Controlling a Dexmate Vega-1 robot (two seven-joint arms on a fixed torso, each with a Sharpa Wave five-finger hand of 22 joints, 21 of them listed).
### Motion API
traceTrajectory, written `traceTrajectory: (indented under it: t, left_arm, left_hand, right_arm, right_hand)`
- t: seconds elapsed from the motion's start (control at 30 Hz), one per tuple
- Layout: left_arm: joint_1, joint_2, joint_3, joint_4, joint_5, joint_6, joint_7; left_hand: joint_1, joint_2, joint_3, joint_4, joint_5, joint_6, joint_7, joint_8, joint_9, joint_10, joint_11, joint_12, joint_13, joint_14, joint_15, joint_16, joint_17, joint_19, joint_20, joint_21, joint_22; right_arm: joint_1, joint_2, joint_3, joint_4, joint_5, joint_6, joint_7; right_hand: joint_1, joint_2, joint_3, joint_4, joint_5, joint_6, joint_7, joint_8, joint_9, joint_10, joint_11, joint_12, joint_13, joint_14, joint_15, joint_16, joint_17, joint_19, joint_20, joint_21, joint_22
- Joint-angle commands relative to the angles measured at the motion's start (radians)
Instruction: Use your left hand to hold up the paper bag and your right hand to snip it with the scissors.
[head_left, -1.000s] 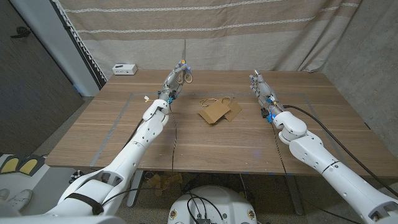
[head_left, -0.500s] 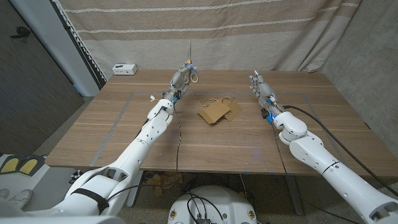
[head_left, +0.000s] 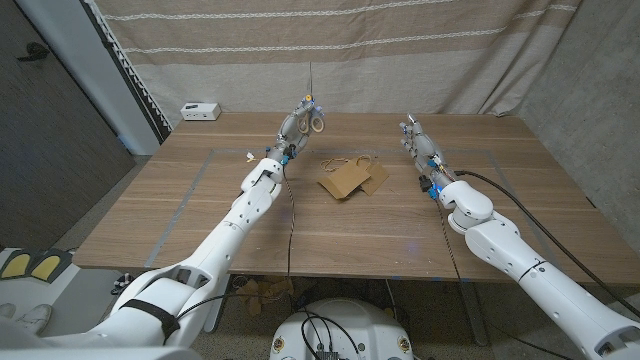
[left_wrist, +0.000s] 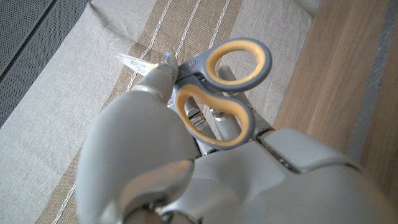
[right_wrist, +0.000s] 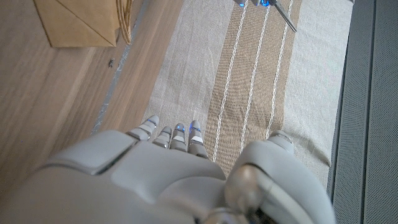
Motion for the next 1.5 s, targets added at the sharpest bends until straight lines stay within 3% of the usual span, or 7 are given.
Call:
traceTrajectory:
  t: [0.03, 0.27, 0.47, 0.67, 0.73, 0.97, 1.5]
  left_arm:
    - [-0.013, -0.016, 0.004, 0.018, -0.001, -0.002, -0.034]
    - [-0.029, -0.029, 0.008, 0.037, 0.011, -0.023, -0.055]
    - [-0.034, -0.040, 0.009, 0.047, 0.003, -0.018, -0.074]
    - [-0.041, -0.049, 0.009, 0.061, -0.007, -0.007, -0.100]
    - [-0.043, -0.051, 0.009, 0.064, -0.012, -0.002, -0.108]
    - [-0.043, -0.056, 0.009, 0.065, -0.010, -0.001, -0.110]
    - [-0.046, -0.065, 0.011, 0.070, -0.011, 0.004, -0.118]
  left_hand:
    - [0.008, 0.066, 0.107, 0.096, 0.005, 0.008, 0.009, 0.005, 0.004, 0.005, -0.003, 0.002, 0.004, 0.112, -0.141, 0.008, 0.006, -0.005, -0.149, 0.012, 0.001]
    - [0.008, 0.066, 0.108, 0.093, 0.005, 0.011, 0.006, 0.005, 0.005, 0.007, -0.003, 0.003, 0.006, 0.111, -0.141, 0.009, 0.007, -0.006, -0.148, 0.014, -0.001]
    - [0.008, 0.066, 0.109, 0.090, 0.004, 0.012, 0.006, 0.005, 0.006, 0.008, -0.003, 0.003, 0.008, 0.110, -0.141, 0.008, 0.006, -0.007, -0.147, 0.017, -0.002]
    - [0.008, 0.066, 0.110, 0.088, 0.004, 0.010, 0.004, 0.004, 0.006, 0.009, -0.003, 0.003, 0.009, 0.109, -0.141, 0.008, 0.006, -0.009, -0.147, 0.019, -0.003]
    - [0.008, 0.066, 0.111, 0.087, 0.004, 0.011, 0.003, 0.004, 0.007, 0.008, -0.003, 0.003, 0.009, 0.108, -0.141, 0.008, 0.005, -0.009, -0.147, 0.020, -0.003]
    - [0.008, 0.066, 0.111, 0.085, 0.004, 0.012, 0.003, 0.003, 0.007, 0.008, -0.003, 0.002, 0.010, 0.107, -0.141, 0.008, 0.005, -0.010, -0.147, 0.022, -0.004]
    - [0.006, 0.062, 0.113, 0.078, 0.003, 0.020, -0.007, 0.005, 0.009, 0.006, -0.002, 0.001, 0.014, 0.101, -0.141, 0.005, 0.002, -0.017, -0.144, 0.026, -0.009]
  right_arm:
    - [-0.003, -0.021, -0.003, -0.027, -0.006, -0.028, 0.000]
    - [-0.002, -0.024, -0.006, -0.030, 0.000, -0.034, 0.011]
    - [0.000, -0.027, -0.014, -0.042, -0.012, -0.043, 0.006]
    - [-0.010, -0.030, -0.015, -0.072, -0.023, -0.064, -0.025]
    - [-0.013, -0.030, -0.016, -0.078, -0.035, -0.059, -0.035]
    - [-0.022, -0.021, -0.017, -0.093, -0.054, -0.049, -0.060]
    - [-0.025, -0.011, -0.032, -0.123, -0.097, -0.059, -0.096]
  right_hand:
    - [0.023, 0.003, 0.001, -0.007, 0.000, 0.012, 0.004, -0.002, 0.001, 0.004, 0.016, 0.006, 0.004, 0.000, 0.009, 0.001, 0.002, 0.014, -0.007, 0.008, 0.002]
    - [0.035, 0.007, 0.005, -0.013, 0.000, 0.016, 0.006, -0.002, 0.001, 0.008, 0.016, 0.008, 0.004, 0.001, 0.011, 0.001, 0.002, 0.018, -0.004, 0.008, 0.002]
    - [0.082, 0.021, 0.026, -0.036, 0.001, 0.011, 0.010, -0.009, 0.002, 0.056, 0.007, 0.026, 0.007, 0.029, 0.007, 0.007, 0.002, 0.041, -0.002, 0.011, 0.001]
    - [0.136, 0.034, 0.048, -0.060, -0.001, -0.005, 0.019, -0.019, 0.003, 0.088, 0.007, 0.039, 0.012, 0.089, 0.020, 0.020, 0.004, 0.094, 0.020, 0.023, 0.003]
    - [0.157, 0.040, 0.058, -0.068, -0.005, -0.005, 0.019, -0.020, 0.004, 0.145, -0.002, 0.063, 0.019, 0.098, 0.020, 0.018, 0.006, 0.102, 0.022, 0.021, 0.004]
    - [0.209, 0.049, 0.083, -0.084, -0.009, 0.122, -0.022, 0.021, 0.006, 0.181, -0.009, 0.079, 0.024, 0.123, 0.006, 0.013, 0.007, 0.132, 0.016, 0.021, 0.005]
    - [0.252, 0.049, 0.101, -0.097, -0.010, 0.208, -0.053, 0.043, 0.008, 0.165, -0.002, 0.072, 0.022, 0.112, 0.001, 0.003, 0.006, 0.148, 0.014, 0.018, 0.005]
